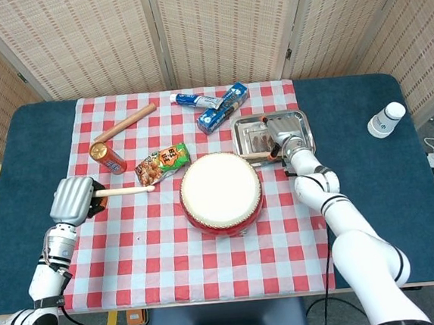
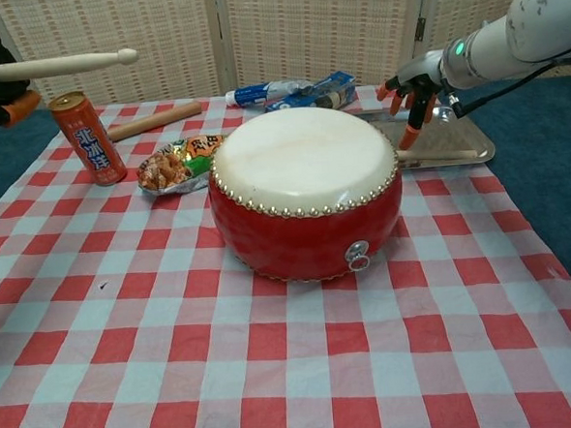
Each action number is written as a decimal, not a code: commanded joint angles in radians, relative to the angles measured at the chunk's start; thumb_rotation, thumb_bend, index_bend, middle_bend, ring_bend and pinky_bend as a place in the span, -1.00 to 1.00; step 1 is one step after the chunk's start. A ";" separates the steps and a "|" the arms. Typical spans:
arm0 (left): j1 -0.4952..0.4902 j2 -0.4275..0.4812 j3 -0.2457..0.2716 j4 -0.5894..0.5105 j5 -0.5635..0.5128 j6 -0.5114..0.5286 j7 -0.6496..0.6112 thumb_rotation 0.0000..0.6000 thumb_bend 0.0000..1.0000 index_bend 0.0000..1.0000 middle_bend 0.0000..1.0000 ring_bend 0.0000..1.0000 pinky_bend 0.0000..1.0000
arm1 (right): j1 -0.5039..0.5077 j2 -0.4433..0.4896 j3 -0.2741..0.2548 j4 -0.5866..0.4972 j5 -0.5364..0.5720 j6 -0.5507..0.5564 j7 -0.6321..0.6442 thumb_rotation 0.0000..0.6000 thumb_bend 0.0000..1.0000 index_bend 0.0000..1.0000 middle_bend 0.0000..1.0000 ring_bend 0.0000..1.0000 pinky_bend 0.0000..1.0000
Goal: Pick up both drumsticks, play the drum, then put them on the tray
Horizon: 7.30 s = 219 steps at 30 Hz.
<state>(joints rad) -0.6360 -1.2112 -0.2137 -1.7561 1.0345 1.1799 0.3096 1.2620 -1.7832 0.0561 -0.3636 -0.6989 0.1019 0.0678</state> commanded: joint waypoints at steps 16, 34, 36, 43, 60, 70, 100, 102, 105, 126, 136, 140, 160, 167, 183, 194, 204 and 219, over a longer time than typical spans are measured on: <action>-0.104 -0.103 -0.056 0.038 0.021 -0.013 0.119 1.00 0.15 1.00 1.00 1.00 1.00 | -0.164 0.814 0.131 -1.324 -0.009 0.544 -0.091 1.00 -0.87 -0.47 -0.39 -0.44 -0.04; -0.252 -0.224 -0.087 -0.026 -0.175 0.016 0.506 1.00 0.15 1.00 1.00 1.00 1.00 | 0.005 0.833 0.134 -1.549 0.223 0.508 -0.186 1.00 -0.87 -0.43 -0.34 -0.44 -0.04; -0.272 -0.240 -0.095 -0.033 -0.212 0.024 0.541 1.00 0.15 1.00 1.00 1.00 1.00 | 0.036 0.811 0.123 -1.548 0.262 0.520 -0.204 1.00 -0.87 -0.43 -0.32 -0.43 -0.04; -0.313 -0.274 -0.110 -0.045 -0.277 0.068 0.606 1.00 0.15 1.00 1.00 1.00 1.00 | 0.101 0.741 0.105 -1.534 0.355 0.571 -0.243 1.00 -0.87 -0.36 -0.29 -0.42 -0.04; -0.388 -0.328 -0.122 -0.055 -0.374 0.144 0.694 1.00 0.15 1.00 1.00 1.00 1.00 | 0.154 0.615 0.123 -1.459 0.465 0.657 -0.271 1.00 -0.80 -0.01 0.02 -0.19 0.05; -0.413 -0.349 -0.106 -0.048 -0.374 0.178 0.734 1.00 0.15 1.00 1.00 1.00 1.00 | 0.172 0.559 0.139 -1.449 0.528 0.746 -0.322 1.00 -0.75 0.24 0.20 -0.01 0.11; -0.433 -0.386 -0.037 0.005 -0.275 0.216 0.800 1.00 0.13 0.70 0.99 0.75 1.00 | 0.157 0.489 0.206 -1.437 0.609 0.867 -0.481 1.00 -0.43 0.61 0.52 0.31 0.32; -0.432 -0.386 -0.034 0.003 -0.269 0.215 0.803 1.00 0.13 0.65 0.93 0.69 1.00 | 0.155 0.485 0.207 -1.435 0.611 0.871 -0.494 1.00 -0.43 0.65 0.54 0.33 0.33; -0.429 -0.383 -0.029 0.002 -0.259 0.212 0.804 1.00 0.12 0.47 0.74 0.53 1.00 | 0.152 0.482 0.213 -1.437 0.615 0.876 -0.508 1.00 -0.43 0.67 0.55 0.34 0.33; -0.421 -0.370 -0.038 -0.008 -0.251 0.192 0.804 1.00 -0.19 -0.97 -0.86 -0.95 -0.36 | 0.122 0.451 0.242 -1.433 0.609 0.929 -0.589 1.00 -0.42 0.86 0.65 0.45 0.39; -0.420 -0.357 -0.056 -0.011 -0.286 0.185 0.811 1.00 -0.28 -1.00 -1.00 -1.00 -0.50 | 0.097 0.451 0.249 -1.445 0.575 0.932 -0.608 1.00 -0.41 0.90 0.67 0.47 0.40; -0.421 -0.351 -0.061 -0.011 -0.307 0.180 0.817 1.00 -0.29 -1.00 -1.00 -1.00 -0.50 | 0.083 0.452 0.245 -1.452 0.553 0.934 -0.610 1.00 -0.41 0.94 0.69 0.49 0.40; -0.411 -0.283 -0.092 -0.041 -0.399 0.161 0.781 1.00 -0.37 -1.00 -1.00 -1.00 -0.59 | -0.025 0.469 0.224 -1.466 0.393 0.970 -0.574 1.00 -0.41 1.00 0.71 0.51 0.43; -0.407 -0.261 -0.093 -0.039 -0.422 0.149 0.759 1.00 -0.37 -1.00 -1.00 -1.00 -0.59 | -0.071 0.508 0.220 -1.481 0.357 0.962 -0.554 1.00 -0.41 1.00 0.72 0.52 0.43; -0.361 -0.195 -0.081 -0.027 -0.442 0.109 0.648 1.00 -0.37 -1.00 -1.00 -1.00 -0.59 | -0.186 0.607 0.212 -1.413 0.311 0.914 -0.471 1.00 -0.41 1.00 0.72 0.52 0.43; -0.296 -0.150 -0.057 -0.034 -0.377 0.114 0.525 1.00 -0.37 -1.00 -1.00 -1.00 -0.59 | -0.186 0.492 0.186 -1.052 0.341 0.744 -0.451 1.00 -0.41 1.00 0.72 0.53 0.43; -0.241 -0.107 -0.039 -0.037 -0.339 0.092 0.433 1.00 -0.37 -1.00 -1.00 -1.00 -0.59 | -0.120 0.226 0.128 -0.562 0.414 0.534 -0.541 1.00 -0.42 0.92 0.72 0.48 0.42; -0.195 -0.052 -0.033 -0.025 -0.316 0.042 0.339 1.00 -0.37 -1.00 -1.00 -1.00 -0.59 | -0.071 -0.063 0.169 -0.018 0.525 0.300 -0.679 1.00 -0.41 0.50 0.55 0.21 0.14</action>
<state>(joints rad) -0.8324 -1.2651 -0.2459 -1.7824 0.7178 1.2244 0.6524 1.1772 -1.7969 0.2012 -0.4424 -0.1871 0.4461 -0.5924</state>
